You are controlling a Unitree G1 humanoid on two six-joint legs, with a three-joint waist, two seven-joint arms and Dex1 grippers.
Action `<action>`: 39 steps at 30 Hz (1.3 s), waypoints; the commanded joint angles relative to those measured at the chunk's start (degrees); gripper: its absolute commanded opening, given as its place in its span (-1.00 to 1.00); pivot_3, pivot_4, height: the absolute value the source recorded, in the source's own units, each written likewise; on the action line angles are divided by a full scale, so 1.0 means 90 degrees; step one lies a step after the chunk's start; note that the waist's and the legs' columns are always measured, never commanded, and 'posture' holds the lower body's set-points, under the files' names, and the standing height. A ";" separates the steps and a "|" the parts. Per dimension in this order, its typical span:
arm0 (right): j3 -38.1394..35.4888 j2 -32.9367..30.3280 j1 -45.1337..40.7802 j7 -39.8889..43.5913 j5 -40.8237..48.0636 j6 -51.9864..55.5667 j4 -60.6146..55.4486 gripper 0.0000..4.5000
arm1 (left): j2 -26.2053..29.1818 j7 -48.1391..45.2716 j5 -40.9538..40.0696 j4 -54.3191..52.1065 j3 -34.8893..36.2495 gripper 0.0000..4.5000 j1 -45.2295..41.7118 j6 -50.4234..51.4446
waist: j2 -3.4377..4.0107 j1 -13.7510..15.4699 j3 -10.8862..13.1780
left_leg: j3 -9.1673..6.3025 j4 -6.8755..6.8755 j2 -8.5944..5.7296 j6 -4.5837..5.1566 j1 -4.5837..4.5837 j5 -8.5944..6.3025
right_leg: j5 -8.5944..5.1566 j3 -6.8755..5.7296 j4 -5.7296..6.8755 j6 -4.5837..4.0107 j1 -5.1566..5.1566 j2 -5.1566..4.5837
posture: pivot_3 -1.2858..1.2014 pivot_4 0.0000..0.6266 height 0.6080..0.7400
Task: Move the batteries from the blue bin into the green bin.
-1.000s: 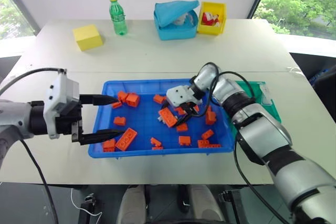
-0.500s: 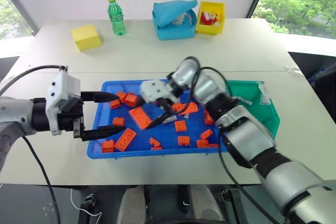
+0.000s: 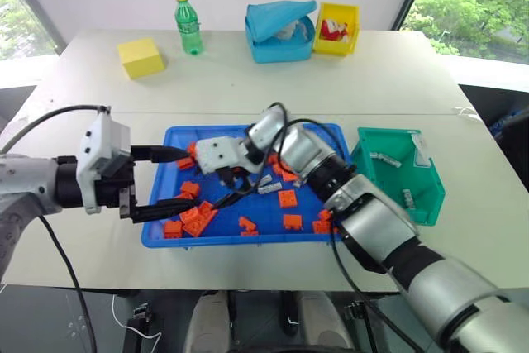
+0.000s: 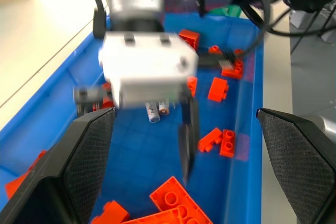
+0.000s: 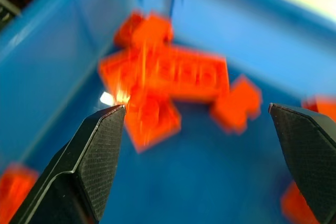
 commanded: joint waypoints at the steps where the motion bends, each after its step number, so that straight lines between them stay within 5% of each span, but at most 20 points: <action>1: -0.0214 -0.0291 -0.0377 0.0254 0.0070 -0.0445 0.0252 0.88 | 0.0008 -0.0024 0.0046 0.0011 0.0002 1.00 -0.0168 -0.0128 | 0.0000 -0.0011 0.0000 | 0.0000 0.0000 0.0000 0.0000 0.0000 0.0000 | 0.0000 0.0000 0.0000 0.0000 0.0000 0.0001 | 0.03 -0.52 0.93; 4: -0.0199 -0.0517 -0.0453 0.0252 -0.0074 -0.0853 0.0706 0.39 | 0.0009 -0.0035 0.0058 0.0051 -0.0032 1.00 -0.0226 -0.0146 | 0.0000 -0.0052 0.0000 | -0.0001 -0.0002 0.0002 0.0001 0.0002 0.0000 | 0.0006 0.0001 0.0000 0.0010 -0.0001 0.0006 | 0.03 -0.52 0.93; 7: -0.0223 -0.0530 -0.0512 0.0118 -0.0176 -0.1137 0.1058 -0.33 | 0.0015 -0.0075 0.0090 0.0095 -0.0045 1.00 -0.0269 -0.0168 | 0.0000 -0.0076 0.0000 | -0.0001 -0.0008 0.0003 0.0001 0.0002 0.0000 | 0.0007 0.0002 0.0003 0.0013 -0.0005 0.0009 | 0.03 -0.52 0.93; 39: -0.0099 -0.0666 -0.0065 -0.0392 -0.0953 -0.2506 0.2147 -0.33 | 0.0037 -0.0333 0.0312 0.0467 -0.0357 1.00 -0.0761 -0.0249 | -0.0002 -0.0176 0.0000 | 0.0000 -0.0008 0.0003 0.0001 0.0003 0.0001 | 0.0008 0.0004 0.0006 0.0014 -0.0005 0.0008 | 0.03 -0.52 0.93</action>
